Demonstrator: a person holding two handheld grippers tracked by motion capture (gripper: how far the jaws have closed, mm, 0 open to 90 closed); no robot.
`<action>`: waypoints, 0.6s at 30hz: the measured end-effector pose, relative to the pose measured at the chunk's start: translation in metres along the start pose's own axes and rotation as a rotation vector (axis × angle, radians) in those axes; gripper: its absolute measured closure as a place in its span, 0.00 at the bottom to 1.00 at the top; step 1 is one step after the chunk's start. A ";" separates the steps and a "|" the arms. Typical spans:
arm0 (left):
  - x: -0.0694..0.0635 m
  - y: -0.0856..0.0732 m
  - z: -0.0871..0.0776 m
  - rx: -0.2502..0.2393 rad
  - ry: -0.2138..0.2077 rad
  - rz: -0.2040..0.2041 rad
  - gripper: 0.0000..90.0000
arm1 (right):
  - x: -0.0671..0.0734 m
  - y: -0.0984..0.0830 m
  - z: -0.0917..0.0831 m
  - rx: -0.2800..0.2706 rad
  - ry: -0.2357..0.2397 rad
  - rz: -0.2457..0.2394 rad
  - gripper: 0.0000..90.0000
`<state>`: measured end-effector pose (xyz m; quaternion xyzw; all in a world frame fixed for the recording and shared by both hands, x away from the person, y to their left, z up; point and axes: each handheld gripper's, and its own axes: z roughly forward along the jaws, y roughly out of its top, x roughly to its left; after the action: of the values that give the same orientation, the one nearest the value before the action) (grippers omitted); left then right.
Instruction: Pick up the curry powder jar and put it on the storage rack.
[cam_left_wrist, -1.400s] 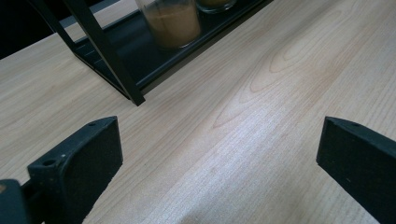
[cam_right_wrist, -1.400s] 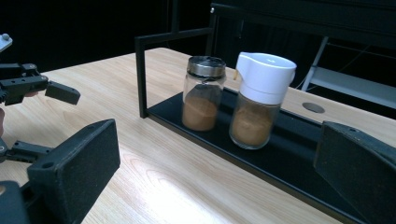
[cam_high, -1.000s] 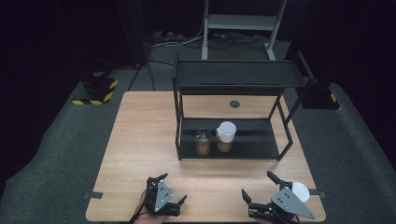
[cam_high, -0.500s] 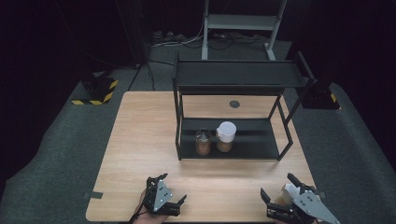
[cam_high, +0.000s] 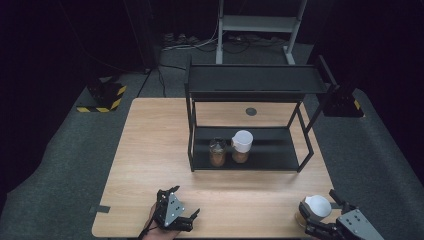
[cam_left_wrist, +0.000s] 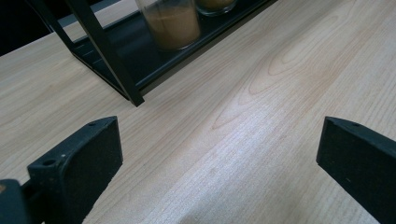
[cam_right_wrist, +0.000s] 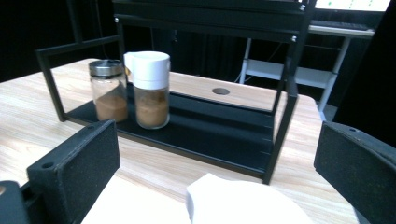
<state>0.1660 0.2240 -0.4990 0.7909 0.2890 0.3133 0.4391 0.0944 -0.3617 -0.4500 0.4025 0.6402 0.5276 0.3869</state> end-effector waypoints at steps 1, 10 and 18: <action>0.000 0.000 0.000 0.000 0.000 0.000 0.01 | -0.001 -0.001 -0.001 0.000 -0.004 0.002 0.00; 0.000 0.000 0.000 -0.002 0.001 -0.004 0.01 | -0.009 -0.014 -0.003 0.025 -0.018 0.028 0.00; 0.001 0.000 0.000 -0.003 0.000 -0.003 0.01 | -0.012 -0.022 -0.004 0.036 -0.013 0.032 0.00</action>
<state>0.1663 0.2246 -0.4992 0.7900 0.2896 0.3130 0.4405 0.0929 -0.3766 -0.4704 0.4230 0.6405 0.5198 0.3751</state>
